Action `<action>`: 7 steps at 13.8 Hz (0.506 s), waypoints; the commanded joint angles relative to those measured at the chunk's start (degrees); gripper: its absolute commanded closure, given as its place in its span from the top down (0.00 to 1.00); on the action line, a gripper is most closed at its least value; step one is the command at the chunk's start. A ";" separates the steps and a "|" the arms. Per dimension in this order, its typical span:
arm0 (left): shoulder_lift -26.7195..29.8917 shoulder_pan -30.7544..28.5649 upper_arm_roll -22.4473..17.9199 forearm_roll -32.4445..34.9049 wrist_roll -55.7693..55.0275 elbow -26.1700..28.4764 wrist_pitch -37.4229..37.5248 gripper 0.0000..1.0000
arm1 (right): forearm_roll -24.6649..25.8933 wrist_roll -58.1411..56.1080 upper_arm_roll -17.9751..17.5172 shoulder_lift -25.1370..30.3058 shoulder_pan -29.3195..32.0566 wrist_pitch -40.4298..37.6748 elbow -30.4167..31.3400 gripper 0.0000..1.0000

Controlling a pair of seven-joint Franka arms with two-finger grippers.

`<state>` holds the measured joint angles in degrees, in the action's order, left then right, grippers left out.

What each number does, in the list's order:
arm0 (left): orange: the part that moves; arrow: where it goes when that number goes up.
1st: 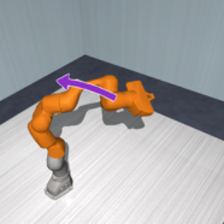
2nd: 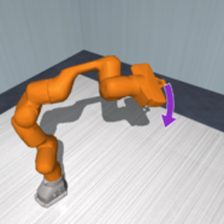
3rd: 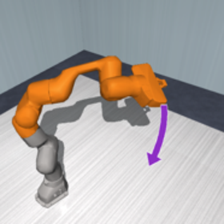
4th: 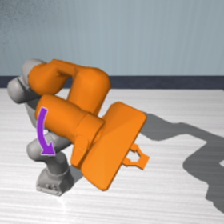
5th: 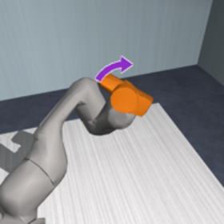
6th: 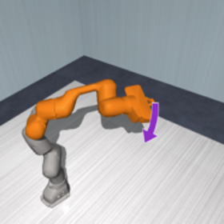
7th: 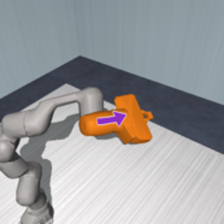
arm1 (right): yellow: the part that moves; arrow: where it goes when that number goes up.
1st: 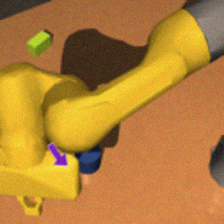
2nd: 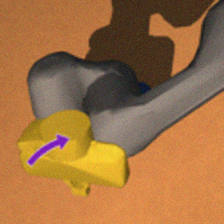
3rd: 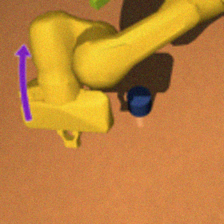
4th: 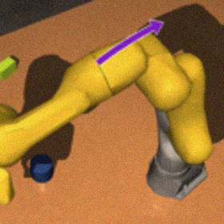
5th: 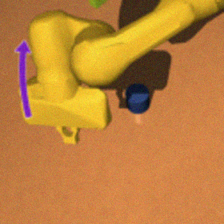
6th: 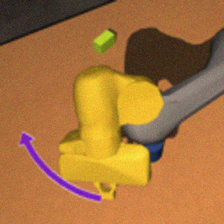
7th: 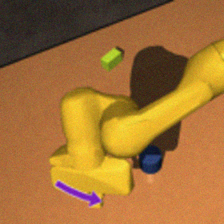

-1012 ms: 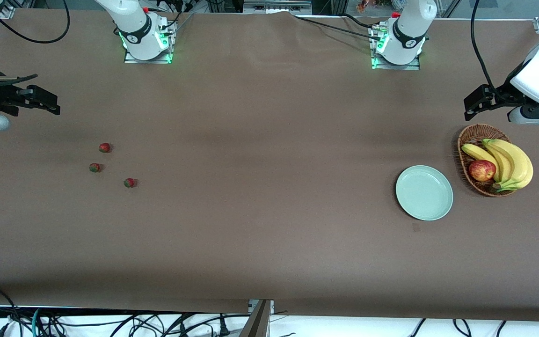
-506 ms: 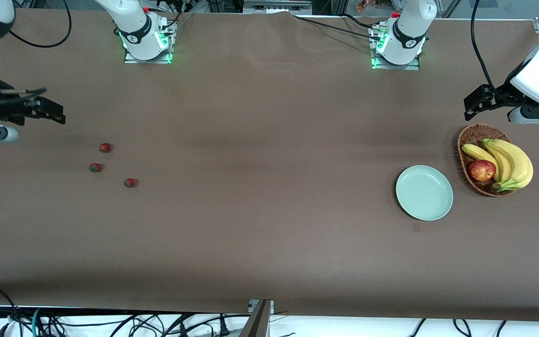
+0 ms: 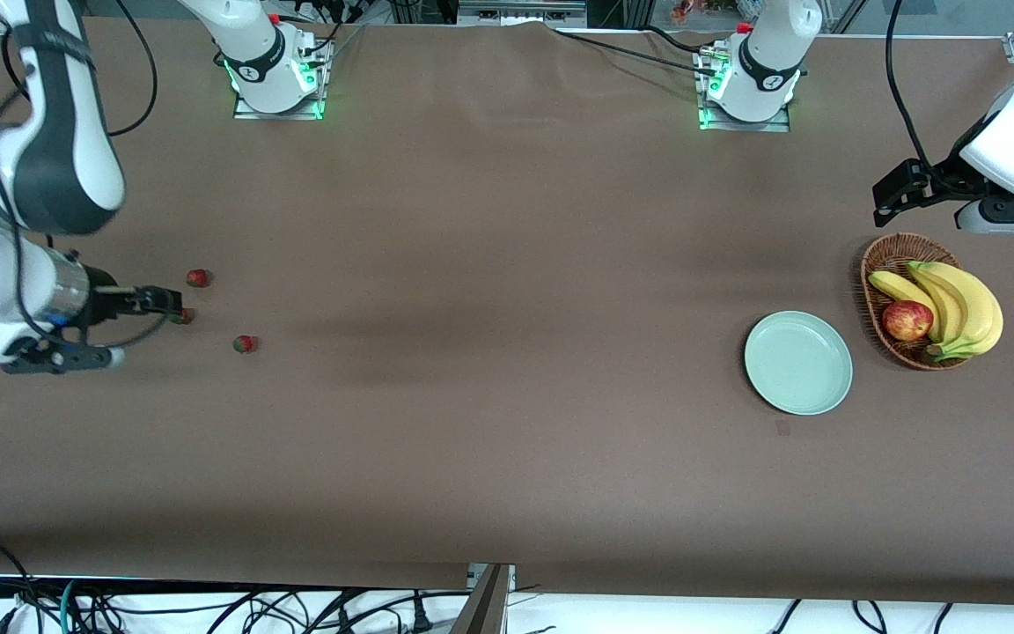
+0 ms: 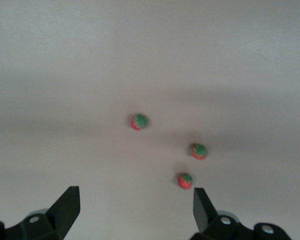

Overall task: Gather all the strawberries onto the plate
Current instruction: 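Reach the right gripper down to the three red strawberries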

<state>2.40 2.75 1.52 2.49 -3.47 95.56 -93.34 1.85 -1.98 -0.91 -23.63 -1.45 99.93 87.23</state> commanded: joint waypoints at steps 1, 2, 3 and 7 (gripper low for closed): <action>-1.00 -0.38 0.15 -1.09 1.28 -2.14 1.50 1.00 | 0.88 0.75 -0.24 -4.57 -1.44 2.54 -0.66 1.00; -0.91 -0.38 0.15 -1.09 1.28 -2.14 1.50 1.00 | 0.70 0.75 -0.24 -5.37 -2.05 4.29 0.30 1.00; -0.99 -0.38 0.15 -1.09 1.28 -2.14 1.50 1.00 | 0.79 0.75 -0.24 -5.98 -1.97 6.48 1.97 1.00; -1.00 -0.38 0.15 -1.09 1.28 -2.05 1.50 1.00 | 0.70 0.84 -0.15 -6.78 -2.06 14.04 7.68 1.00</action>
<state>2.39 2.75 1.52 2.49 -3.47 95.55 -93.33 1.85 -1.86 -0.94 -31.56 -3.62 110.53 91.38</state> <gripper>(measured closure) 0.000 0.000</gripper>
